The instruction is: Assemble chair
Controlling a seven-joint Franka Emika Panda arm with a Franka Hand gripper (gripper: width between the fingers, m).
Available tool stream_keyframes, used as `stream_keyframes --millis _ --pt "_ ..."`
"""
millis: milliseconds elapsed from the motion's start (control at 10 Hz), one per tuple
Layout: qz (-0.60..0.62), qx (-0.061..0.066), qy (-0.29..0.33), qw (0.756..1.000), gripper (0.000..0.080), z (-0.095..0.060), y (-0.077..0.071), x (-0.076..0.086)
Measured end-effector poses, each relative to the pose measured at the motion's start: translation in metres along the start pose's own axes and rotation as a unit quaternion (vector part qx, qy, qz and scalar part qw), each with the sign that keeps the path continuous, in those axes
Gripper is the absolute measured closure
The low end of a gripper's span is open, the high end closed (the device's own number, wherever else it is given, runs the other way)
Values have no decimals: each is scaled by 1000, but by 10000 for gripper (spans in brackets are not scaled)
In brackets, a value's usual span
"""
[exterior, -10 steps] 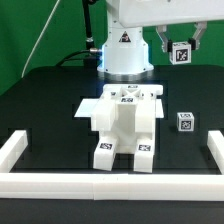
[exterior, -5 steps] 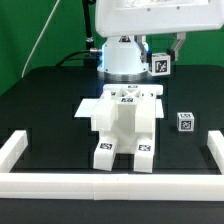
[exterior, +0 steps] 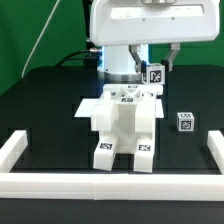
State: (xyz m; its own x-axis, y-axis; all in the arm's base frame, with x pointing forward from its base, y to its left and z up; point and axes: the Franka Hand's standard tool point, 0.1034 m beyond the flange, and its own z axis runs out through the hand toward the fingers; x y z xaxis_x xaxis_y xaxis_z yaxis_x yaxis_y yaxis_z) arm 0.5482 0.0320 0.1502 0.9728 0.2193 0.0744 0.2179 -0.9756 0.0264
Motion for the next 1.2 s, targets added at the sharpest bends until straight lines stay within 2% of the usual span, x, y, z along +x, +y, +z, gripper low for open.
stream_keyframes --millis 200,800,1200 --pt "-5 -4 -6 1000 518 10 2 -5" --pt "-2 -5 -14 1000 518 23 2 -18" --pt "-2 -8 -13 1000 518 26 5 -13"
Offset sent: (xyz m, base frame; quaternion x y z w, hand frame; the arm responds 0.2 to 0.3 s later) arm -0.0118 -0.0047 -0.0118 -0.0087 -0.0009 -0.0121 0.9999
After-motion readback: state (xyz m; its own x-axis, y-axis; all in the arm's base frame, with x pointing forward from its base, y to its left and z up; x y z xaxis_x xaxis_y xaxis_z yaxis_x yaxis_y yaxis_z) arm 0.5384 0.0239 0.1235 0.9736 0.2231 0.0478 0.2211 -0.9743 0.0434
